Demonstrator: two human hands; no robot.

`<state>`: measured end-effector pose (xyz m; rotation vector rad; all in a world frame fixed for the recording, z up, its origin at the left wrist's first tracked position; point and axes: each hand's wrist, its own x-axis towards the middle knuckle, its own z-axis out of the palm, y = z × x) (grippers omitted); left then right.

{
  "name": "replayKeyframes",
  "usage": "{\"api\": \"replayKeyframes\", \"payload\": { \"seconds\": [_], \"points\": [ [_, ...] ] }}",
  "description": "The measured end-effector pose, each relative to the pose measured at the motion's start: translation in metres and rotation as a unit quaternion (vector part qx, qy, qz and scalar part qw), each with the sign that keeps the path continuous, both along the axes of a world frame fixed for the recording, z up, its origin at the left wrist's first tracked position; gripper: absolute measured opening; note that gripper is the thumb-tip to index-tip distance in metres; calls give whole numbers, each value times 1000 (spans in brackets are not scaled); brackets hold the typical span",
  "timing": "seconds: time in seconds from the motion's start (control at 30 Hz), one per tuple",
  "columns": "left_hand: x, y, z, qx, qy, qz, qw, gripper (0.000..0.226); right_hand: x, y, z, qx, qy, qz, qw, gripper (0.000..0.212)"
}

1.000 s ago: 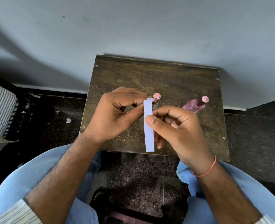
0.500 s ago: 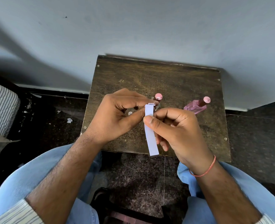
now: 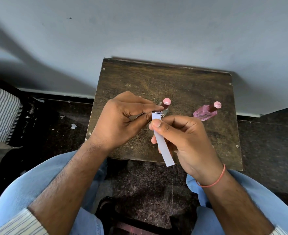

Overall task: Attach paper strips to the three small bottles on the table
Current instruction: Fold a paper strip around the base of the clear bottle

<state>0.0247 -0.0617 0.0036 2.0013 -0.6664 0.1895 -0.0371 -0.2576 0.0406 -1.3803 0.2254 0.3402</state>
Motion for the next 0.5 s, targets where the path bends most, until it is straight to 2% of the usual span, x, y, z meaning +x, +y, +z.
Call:
{"api": "replayKeyframes", "payload": {
  "seconds": [0.23,0.37,0.43,0.5],
  "points": [
    [1,4,1,9,-17,16,1000,16,-4,6,5,96,55,1,994,20],
    [-1,0,2,5,-28,52,998,14,-5,5,8,101,55,17,993,23],
    [2,3,3,-26,9,107,994,13,-10,7,8,119,46,37,991,22],
    [5,8,5,-87,97,133,983,11,-15,10,8,120,38,52,991,20]
  ]
}}
